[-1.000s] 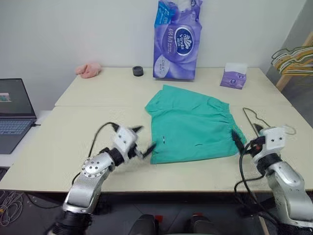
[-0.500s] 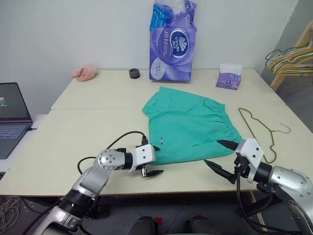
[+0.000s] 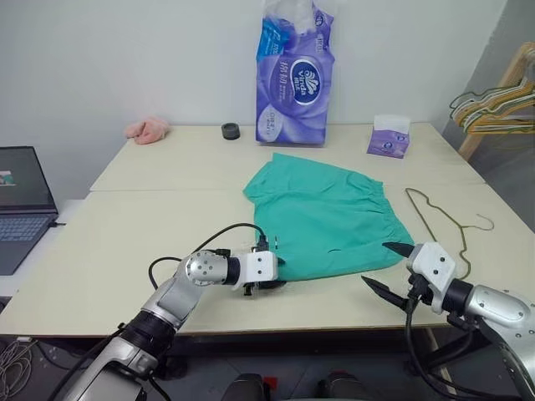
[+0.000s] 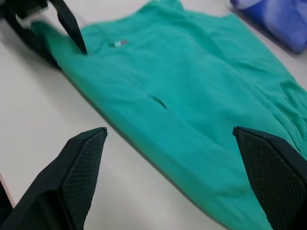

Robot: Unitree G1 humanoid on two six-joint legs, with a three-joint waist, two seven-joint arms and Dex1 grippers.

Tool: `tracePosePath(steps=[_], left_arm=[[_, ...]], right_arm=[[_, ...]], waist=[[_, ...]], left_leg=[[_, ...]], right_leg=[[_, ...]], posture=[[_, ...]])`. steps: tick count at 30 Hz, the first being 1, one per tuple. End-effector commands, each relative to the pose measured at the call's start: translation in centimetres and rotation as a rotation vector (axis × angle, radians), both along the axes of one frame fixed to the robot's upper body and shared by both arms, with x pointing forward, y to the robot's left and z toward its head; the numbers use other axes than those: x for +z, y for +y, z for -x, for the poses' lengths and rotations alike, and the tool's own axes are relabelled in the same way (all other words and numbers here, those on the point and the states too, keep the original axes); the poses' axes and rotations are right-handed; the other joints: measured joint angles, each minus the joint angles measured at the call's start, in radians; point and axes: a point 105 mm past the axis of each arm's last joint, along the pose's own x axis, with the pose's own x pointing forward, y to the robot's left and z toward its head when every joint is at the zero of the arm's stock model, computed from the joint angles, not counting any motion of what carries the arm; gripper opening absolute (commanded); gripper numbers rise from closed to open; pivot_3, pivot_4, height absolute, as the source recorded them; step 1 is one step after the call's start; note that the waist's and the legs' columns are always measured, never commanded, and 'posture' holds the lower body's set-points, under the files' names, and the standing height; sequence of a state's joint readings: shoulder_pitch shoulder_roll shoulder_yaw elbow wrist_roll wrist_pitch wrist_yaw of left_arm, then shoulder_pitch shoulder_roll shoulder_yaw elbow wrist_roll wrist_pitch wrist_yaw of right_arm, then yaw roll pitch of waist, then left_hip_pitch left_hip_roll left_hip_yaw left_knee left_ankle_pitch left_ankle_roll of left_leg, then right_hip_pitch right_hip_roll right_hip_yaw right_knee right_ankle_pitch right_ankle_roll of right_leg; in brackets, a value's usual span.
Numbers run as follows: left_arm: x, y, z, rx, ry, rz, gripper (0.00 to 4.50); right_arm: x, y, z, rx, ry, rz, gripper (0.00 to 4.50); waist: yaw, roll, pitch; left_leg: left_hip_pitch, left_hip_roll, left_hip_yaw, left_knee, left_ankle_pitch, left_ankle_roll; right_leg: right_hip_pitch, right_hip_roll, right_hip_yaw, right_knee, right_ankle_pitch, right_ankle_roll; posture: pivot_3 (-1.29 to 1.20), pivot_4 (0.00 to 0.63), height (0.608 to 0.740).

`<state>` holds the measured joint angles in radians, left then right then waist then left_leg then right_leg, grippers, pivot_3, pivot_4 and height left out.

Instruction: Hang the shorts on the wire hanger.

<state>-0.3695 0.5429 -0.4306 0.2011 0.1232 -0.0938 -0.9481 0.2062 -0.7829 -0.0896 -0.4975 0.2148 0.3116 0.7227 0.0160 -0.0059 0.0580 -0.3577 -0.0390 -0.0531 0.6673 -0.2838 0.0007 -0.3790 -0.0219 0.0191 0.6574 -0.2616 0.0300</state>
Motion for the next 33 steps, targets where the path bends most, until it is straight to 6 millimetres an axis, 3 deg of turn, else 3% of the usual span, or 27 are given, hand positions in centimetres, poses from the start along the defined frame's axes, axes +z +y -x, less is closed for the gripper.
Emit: tracePosePath(steps=[1,4,7,12,17,21,24,33], left_arm=[[-0.8,1.3,-0.8,0.091,0.038,-0.020,0.84],[0.3,1.1,-1.1,0.111,0.056,0.041,0.02],[1.9,1.3,-1.8,0.142,0.062,0.099,0.02],[3.7,1.8,-2.7,0.169,0.043,0.127,0.02],[5.4,1.7,-3.1,0.165,0.021,0.166,0.02],[5.5,1.6,-2.9,0.154,0.025,0.168,0.02],[5.6,1.8,-2.8,0.150,0.027,0.167,0.00],[4.4,3.5,-1.9,0.107,0.088,0.086,0.00]], right_arm=[[-0.6,-1.1,-0.8,0.036,-0.041,0.178,4.50],[-1.3,-2.5,-1.9,0.085,-0.080,0.335,4.50],[-1.5,-3.9,-3.9,0.132,-0.148,0.496,4.50],[-1.8,-4.5,-6.8,0.184,-0.230,0.641,4.50],[-3.5,-3.9,-8.9,0.292,-0.286,0.771,4.50],[-4.0,-3.5,-10.1,0.315,-0.308,0.791,4.50],[-4.1,-3.1,-10.7,0.317,-0.316,0.773,3.90],[-3.2,-2.8,-10.3,0.347,-0.286,0.699,0.65]], waist=[[-0.001,0.000,0.000],[-0.006,0.000,0.000],[-0.018,-0.001,0.000],[-0.020,-0.002,0.001],[-0.022,-0.002,0.001],[-0.025,-0.005,0.000],[-0.025,-0.007,-0.001],[-0.025,-0.006,-0.001]], left_leg=[[0.000,0.000,0.000,0.000,0.000,0.000],[0.001,0.000,0.001,-0.001,0.000,0.000],[0.001,0.000,0.002,-0.002,0.000,0.000],[0.000,0.000,0.001,-0.003,0.000,0.000],[0.000,0.000,0.002,-0.003,0.000,0.000],[0.001,0.000,0.002,-0.003,0.000,0.000],[0.002,0.000,0.002,-0.003,0.000,0.000],[0.002,0.000,0.002,-0.003,0.000,0.000]], right_leg=[[0.000,0.000,0.000,0.000,0.000,0.000],[0.000,0.000,0.000,0.000,0.000,0.000],[0.000,0.001,0.000,0.000,0.000,0.000],[-0.002,0.001,0.001,0.001,0.000,-0.001],[-0.003,0.000,0.002,0.001,0.002,-0.006],[-0.002,0.000,0.002,0.001,0.002,-0.006],[-0.001,0.000,0.003,0.001,0.003,-0.006],[-0.002,-0.001,0.003,0.001,0.002,-0.007]], posture=[[-0.05,0.031,0.740],[-0.05,0.031,0.740],[-0.05,0.027,0.740],[-0.04,0.024,0.740],[-0.03,0.022,0.740],[-0.02,0.020,0.740],[-0.02,0.019,0.740],[-0.03,0.023,0.740]])
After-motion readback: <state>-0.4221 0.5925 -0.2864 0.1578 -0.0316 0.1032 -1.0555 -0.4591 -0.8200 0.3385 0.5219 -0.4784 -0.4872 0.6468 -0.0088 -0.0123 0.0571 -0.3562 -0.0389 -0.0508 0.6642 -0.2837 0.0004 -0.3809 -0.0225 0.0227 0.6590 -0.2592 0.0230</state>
